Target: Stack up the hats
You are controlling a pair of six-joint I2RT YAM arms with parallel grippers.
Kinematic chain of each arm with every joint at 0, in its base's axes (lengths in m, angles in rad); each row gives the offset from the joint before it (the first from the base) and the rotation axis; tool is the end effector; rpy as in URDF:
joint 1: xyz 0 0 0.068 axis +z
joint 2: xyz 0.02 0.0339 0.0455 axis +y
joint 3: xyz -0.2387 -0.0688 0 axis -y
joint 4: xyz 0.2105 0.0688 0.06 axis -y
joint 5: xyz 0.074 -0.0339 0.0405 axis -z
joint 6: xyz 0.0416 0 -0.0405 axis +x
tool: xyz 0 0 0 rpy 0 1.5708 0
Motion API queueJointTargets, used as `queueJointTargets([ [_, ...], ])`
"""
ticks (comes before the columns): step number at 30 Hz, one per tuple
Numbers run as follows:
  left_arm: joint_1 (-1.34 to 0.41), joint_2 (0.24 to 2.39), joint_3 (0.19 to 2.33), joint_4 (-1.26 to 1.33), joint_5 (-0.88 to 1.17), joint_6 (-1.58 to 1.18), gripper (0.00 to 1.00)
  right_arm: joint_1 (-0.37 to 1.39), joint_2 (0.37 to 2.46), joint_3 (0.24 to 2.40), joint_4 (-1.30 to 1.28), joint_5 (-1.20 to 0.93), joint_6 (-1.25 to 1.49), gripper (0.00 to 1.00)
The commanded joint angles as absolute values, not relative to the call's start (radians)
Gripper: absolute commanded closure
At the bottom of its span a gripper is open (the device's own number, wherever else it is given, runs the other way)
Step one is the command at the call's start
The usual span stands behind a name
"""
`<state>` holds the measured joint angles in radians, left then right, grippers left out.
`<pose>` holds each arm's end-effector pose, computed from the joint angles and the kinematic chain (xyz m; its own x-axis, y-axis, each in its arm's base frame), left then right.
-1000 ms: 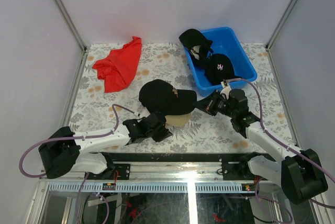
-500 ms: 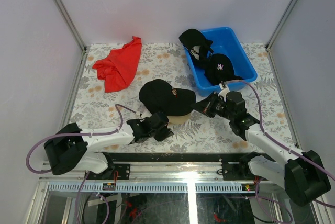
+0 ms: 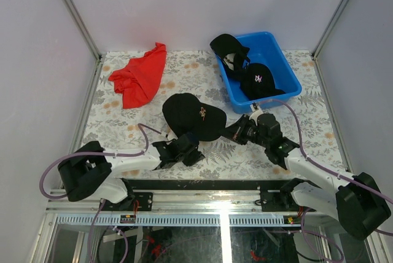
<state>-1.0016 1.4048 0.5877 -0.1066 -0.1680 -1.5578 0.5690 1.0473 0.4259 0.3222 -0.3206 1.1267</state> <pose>0.1340 -0.1965 0.1447 -0.7817 -0.6075 -0.1412 -0.4199 0.6800 -0.6011 0.1742 0.1270 0.2130 -0.7975 0.5072 -0.3267 -0.1045 0.4172 0.9028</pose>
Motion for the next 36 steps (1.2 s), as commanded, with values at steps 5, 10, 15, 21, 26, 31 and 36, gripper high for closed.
queueJointTargets([
  [5,-0.996,1.390,0.634,0.018,-0.201,-1.515,0.94,0.637,1.062,0.413,0.205,-0.369,1.062,1.00],
  [10,-0.991,1.310,0.639,-0.043,-0.219,-1.498,0.93,0.637,1.079,0.433,0.195,-0.358,1.034,0.75],
  [15,-0.991,1.225,0.626,-0.116,-0.236,-1.500,0.93,0.637,1.089,0.455,0.174,-0.346,1.009,0.50],
  [21,-0.991,1.108,0.546,-0.166,-0.232,-1.546,0.93,0.637,1.071,0.455,0.161,-0.317,0.997,0.36],
  [26,-0.992,1.043,0.500,-0.206,-0.215,-1.562,0.95,0.637,1.041,0.440,0.156,-0.319,1.004,0.36],
  [31,-0.994,0.964,0.537,-0.295,-0.192,-1.525,0.98,0.637,1.001,0.403,0.124,-0.325,1.001,0.35],
  [36,-0.999,0.891,0.698,-0.527,-0.252,-1.462,0.98,0.637,0.975,0.371,0.110,-0.332,0.993,0.35],
])
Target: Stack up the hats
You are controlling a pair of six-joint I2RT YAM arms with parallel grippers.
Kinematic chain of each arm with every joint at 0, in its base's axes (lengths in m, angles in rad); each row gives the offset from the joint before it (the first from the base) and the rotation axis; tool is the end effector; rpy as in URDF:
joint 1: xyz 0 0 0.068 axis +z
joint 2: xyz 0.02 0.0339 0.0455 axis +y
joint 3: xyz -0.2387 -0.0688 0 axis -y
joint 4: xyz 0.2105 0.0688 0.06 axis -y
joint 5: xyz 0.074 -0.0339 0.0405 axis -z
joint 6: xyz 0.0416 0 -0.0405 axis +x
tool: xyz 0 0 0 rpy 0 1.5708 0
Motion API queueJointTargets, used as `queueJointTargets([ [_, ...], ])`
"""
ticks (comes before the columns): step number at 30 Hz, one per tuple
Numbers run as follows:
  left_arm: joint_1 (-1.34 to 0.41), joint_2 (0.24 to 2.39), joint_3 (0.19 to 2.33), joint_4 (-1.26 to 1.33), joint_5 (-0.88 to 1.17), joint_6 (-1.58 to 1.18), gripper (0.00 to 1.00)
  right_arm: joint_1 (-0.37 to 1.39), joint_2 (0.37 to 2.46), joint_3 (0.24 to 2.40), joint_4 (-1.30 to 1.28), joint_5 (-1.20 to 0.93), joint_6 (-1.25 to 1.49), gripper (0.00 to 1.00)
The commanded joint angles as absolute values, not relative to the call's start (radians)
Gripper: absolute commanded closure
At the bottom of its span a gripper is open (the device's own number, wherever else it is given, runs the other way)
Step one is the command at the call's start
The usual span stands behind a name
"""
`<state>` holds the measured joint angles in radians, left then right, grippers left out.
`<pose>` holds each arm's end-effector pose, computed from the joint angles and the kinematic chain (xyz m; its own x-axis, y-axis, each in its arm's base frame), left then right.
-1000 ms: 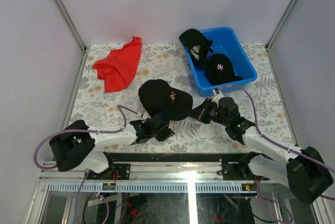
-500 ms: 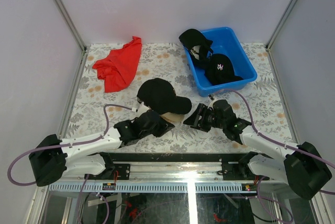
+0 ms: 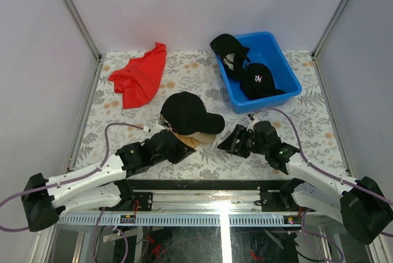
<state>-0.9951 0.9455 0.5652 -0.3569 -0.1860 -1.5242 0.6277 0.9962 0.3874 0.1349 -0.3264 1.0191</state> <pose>0.1061 -0.1494 0.2074 -0.7660 -0.6229 -0.1587 -0.3306 0.5935 -0.7338 0.1526 0.1272 0.1910 -0.8640 0.3697 -0.3418 -0.0980 0.5423 0.8345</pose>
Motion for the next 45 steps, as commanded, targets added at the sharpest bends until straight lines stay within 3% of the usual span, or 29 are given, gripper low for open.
queueJointTargets([
  [1,-0.999,0.881,0.726,-0.565,-0.262,-1.455,0.98,0.637,0.976,0.366,0.108,-0.336,0.991,0.35],
  [9,-0.999,0.865,1.012,-0.814,-0.447,-1.388,0.90,0.636,1.022,0.357,0.094,-0.352,0.981,0.34],
  [14,-0.955,0.982,1.212,-0.840,-0.581,-1.220,0.72,0.627,1.020,0.319,0.175,-0.363,1.080,0.20],
  [17,-0.815,1.055,1.242,-0.730,-0.436,-1.094,0.68,0.592,1.012,0.267,0.337,-0.417,1.186,0.15],
  [21,-0.644,1.156,1.261,-0.604,-0.220,-1.018,0.67,0.494,0.997,0.161,0.575,-0.499,1.368,0.04],
  [26,-0.585,1.297,1.382,-0.584,-0.136,-0.942,0.68,0.437,1.099,0.020,0.949,-0.516,1.620,0.01],
  [36,-0.541,1.439,1.515,-0.536,-0.019,-0.896,0.69,0.433,1.627,0.036,1.692,-0.499,1.886,0.01],
  [45,-0.512,1.467,1.517,-0.542,0.016,-0.873,0.70,0.432,1.683,0.056,1.660,-0.434,1.853,0.01],
])
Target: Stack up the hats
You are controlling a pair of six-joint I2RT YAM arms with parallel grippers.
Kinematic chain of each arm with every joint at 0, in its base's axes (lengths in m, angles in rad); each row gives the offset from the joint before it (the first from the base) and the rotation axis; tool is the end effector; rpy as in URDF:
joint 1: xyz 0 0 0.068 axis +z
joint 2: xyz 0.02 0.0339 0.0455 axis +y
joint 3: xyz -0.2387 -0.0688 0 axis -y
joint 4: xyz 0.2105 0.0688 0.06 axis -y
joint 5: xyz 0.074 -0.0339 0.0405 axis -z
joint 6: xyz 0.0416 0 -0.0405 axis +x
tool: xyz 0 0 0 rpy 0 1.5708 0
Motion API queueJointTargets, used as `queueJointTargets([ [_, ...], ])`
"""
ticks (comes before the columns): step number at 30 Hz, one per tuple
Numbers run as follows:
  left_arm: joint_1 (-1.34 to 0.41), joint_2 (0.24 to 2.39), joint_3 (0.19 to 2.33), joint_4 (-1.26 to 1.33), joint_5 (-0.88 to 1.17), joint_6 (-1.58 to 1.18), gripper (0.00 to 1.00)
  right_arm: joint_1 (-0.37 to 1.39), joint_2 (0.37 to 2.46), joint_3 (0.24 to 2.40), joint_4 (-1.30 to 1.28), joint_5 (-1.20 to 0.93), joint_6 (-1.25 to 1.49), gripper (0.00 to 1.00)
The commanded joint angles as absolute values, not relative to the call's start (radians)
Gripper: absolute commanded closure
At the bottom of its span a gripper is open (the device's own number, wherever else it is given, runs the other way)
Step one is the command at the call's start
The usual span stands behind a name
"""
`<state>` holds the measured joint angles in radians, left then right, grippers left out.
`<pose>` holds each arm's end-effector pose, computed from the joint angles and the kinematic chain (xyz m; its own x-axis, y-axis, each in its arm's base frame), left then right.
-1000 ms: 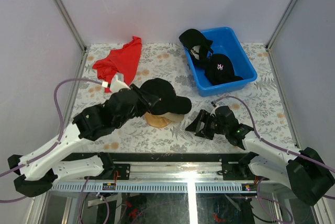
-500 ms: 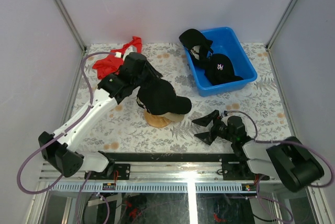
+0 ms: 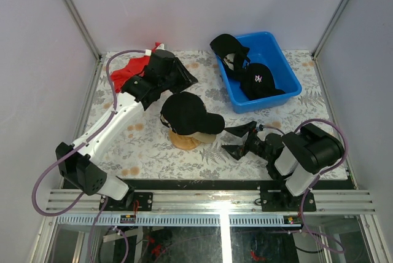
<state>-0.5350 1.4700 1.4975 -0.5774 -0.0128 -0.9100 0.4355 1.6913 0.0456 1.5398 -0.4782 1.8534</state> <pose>0.2612 -0.1542 0.3563 -0.6710 -0.5200 -0.5285 -0.0478 0.7417 -0.6690 0.1761 0.1030 0.1243 -0.7314 0.6001 0.3240 0.3122 -0.1278 0.9414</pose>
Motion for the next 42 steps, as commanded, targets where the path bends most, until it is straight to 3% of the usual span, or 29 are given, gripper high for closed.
queueJointTargets([
  [1,-0.508,1.465,1.514,-0.543,0.020,-0.870,0.70,0.432,1.681,0.058,1.656,-0.418,1.853,0.01],
  [16,-0.446,1.477,1.494,-0.529,0.080,-0.853,0.71,0.481,1.742,0.203,1.455,-0.396,1.798,0.01],
  [39,-0.427,1.496,1.451,-0.514,0.126,-0.836,0.74,0.553,1.938,0.258,1.601,-0.299,1.858,0.00],
  [42,-0.421,1.492,1.444,-0.514,0.128,-0.834,0.75,0.552,1.929,0.254,1.607,-0.289,1.858,0.09],
])
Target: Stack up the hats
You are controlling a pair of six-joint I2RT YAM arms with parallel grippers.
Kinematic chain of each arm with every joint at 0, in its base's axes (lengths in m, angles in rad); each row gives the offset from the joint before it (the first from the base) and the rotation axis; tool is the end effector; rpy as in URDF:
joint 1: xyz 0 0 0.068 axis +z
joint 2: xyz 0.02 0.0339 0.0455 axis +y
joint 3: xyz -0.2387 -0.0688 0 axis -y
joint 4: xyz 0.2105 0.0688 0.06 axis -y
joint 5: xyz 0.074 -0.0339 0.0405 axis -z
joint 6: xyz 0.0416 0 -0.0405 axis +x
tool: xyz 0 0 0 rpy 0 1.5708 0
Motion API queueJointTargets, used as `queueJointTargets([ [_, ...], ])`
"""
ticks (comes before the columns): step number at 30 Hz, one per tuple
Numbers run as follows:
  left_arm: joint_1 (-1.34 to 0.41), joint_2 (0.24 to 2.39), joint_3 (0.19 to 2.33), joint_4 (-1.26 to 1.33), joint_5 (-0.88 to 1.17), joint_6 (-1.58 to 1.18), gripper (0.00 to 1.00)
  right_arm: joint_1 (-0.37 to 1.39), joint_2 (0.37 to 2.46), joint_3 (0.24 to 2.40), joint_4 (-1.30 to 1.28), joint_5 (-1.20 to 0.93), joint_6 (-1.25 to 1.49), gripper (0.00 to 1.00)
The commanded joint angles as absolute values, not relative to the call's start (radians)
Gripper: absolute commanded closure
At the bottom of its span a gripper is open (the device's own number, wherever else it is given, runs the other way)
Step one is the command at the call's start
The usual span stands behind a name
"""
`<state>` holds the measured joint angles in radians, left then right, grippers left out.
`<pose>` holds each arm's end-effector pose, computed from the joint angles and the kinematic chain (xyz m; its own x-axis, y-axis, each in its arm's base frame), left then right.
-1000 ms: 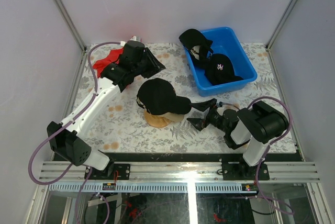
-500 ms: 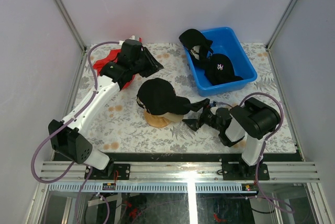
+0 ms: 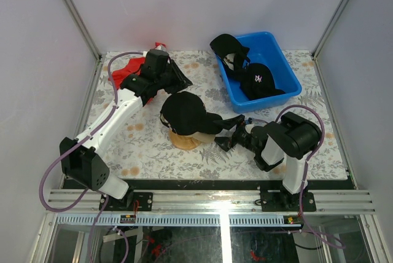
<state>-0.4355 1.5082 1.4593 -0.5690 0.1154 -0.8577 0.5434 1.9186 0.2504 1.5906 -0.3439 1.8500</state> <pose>0.2811 -0.1361 0.3346 -0.7249 -0.4914 -0.4828 -0.0675 0.7481 -0.6601 0.2097 0.1430 0.1138 -0.7262 0.6186 0.2999 0.2772 -0.1357 0.9512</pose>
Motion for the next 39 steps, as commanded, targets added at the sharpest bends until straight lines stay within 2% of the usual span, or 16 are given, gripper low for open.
queueJointTargets([
  [1,-0.419,1.492,1.443,-0.513,0.130,-0.834,0.75,0.552,1.925,0.251,1.604,-0.285,1.856,0.13],
  [3,-0.416,1.494,1.439,-0.509,0.134,-0.834,0.75,0.551,1.920,0.247,1.606,-0.288,1.847,0.22],
  [6,-0.416,1.498,1.436,-0.502,0.140,-0.836,0.76,0.546,1.915,0.240,1.608,-0.294,1.826,0.27],
  [9,-0.415,1.498,1.430,-0.499,0.142,-0.836,0.76,0.541,1.910,0.234,1.605,-0.297,1.809,0.42],
  [14,-0.415,1.491,1.416,-0.497,0.143,-0.836,0.77,0.535,1.876,0.243,1.565,-0.299,1.765,0.57],
  [18,-0.411,1.482,1.403,-0.495,0.141,-0.834,0.78,0.533,1.835,0.256,1.501,-0.303,1.720,0.64],
  [22,-0.408,1.479,1.395,-0.495,0.142,-0.833,0.78,0.529,1.781,0.277,1.400,-0.321,1.648,0.66],
  [34,-0.408,1.449,1.332,-0.474,0.148,-0.836,0.81,0.528,1.430,0.452,0.746,-0.317,1.183,0.79],
  [39,-0.407,1.420,1.298,-0.464,0.153,-0.833,0.81,0.528,1.356,0.459,0.623,-0.278,1.071,0.88],
])
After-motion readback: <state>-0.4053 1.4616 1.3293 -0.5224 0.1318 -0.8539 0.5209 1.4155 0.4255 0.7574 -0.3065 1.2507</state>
